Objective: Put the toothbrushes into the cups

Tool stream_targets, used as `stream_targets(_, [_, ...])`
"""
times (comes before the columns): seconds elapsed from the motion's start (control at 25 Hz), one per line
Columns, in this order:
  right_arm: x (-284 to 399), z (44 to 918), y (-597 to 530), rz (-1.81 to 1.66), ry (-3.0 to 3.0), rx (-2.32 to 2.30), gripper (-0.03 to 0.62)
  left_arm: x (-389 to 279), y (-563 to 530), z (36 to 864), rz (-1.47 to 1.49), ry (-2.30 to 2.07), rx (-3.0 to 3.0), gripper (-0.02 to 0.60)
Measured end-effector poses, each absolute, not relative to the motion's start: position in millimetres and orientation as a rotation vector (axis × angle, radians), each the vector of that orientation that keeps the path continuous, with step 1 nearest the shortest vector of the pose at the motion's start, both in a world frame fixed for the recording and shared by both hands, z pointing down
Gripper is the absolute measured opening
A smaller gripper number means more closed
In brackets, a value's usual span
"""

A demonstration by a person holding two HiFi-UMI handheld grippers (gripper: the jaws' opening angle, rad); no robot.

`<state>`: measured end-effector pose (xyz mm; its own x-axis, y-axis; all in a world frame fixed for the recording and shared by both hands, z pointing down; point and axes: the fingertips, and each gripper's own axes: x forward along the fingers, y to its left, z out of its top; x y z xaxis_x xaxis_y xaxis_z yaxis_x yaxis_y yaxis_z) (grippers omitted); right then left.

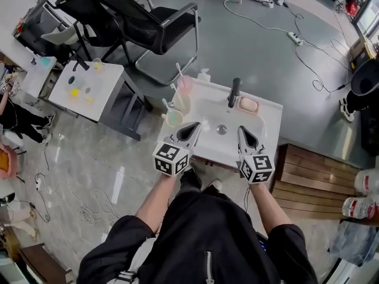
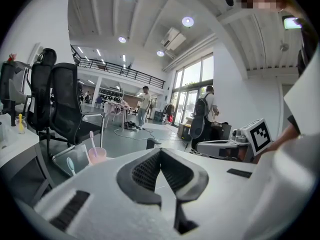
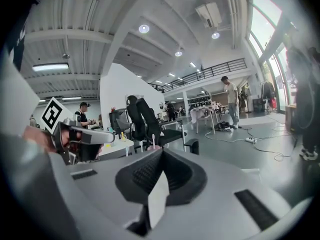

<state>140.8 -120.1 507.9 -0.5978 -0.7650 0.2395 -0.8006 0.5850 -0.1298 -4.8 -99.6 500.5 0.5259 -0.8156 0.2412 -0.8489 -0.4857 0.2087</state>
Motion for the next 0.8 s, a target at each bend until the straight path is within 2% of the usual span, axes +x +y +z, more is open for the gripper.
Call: stream_targets(0.8, [138.2,498.8,-129.2,0.331,-2.657,1.359,0.002,-2.4,-117.3,498.2,0.165,-1.348,2.493,0.002])
